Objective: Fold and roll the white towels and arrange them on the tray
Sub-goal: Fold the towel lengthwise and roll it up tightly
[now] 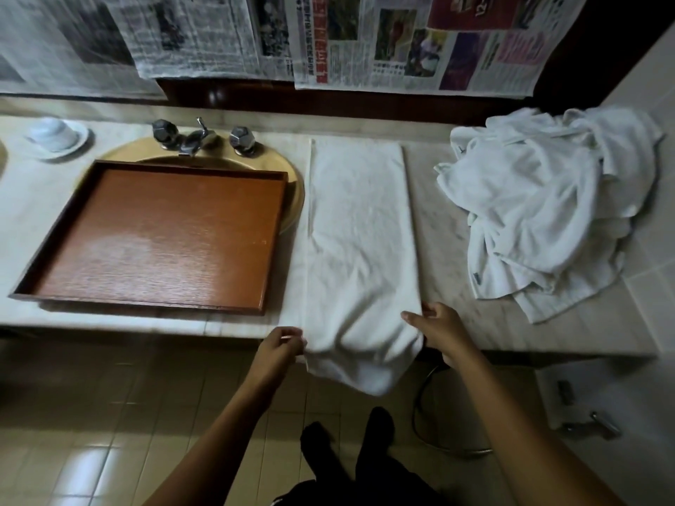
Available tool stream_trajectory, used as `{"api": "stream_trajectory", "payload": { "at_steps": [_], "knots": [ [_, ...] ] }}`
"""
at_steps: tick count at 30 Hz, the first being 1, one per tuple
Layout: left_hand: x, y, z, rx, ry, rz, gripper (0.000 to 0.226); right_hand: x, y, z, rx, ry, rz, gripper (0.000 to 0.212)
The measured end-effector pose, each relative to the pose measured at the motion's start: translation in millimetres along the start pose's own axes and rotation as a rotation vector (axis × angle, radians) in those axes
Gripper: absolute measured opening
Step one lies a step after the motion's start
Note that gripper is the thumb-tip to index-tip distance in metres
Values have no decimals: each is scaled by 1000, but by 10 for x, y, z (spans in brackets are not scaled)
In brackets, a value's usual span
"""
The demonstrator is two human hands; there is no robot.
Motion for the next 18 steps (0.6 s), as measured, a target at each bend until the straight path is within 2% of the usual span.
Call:
{"api": "stream_trajectory", "payload": {
  "at_steps": [4, 7, 10, 11, 15, 16, 18],
  "knots": [
    [-220, 156, 154, 4, -61, -40, 37, 172, 59, -18, -48, 97, 155, 35],
    [-383, 216, 261, 11, 42, -48, 43, 264, 171, -39, -34, 97, 209, 43],
    [-578, 228, 271, -58, 122, 56, 33, 311, 245, -85, -2, 96, 131, 38],
    [-643, 207, 248, -79, 88, 100, 33, 312, 250, -111, 9, 109, 90, 31],
    [-690, 149, 89, -94, -16, 198, 30, 281, 222, -232, 34, 124, -20, 27],
    [-639, 155, 56, -115, 36, 185, 26, 294, 199, -235, 47, 82, -34, 30],
    [-507, 217, 15, -179, 235, 155, 15, 270, 203, -200, 51, -29, -43, 50]
  ]
}}
Point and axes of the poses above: each hand's wrist, its own y-axis towards the middle knuckle, its own z-axis out of the palm, x = y × z, the point moved 4 cm from there along y, towards the middle knuckle, and after that the axes turned 6 degrees about -x, right-handed, at the moved point
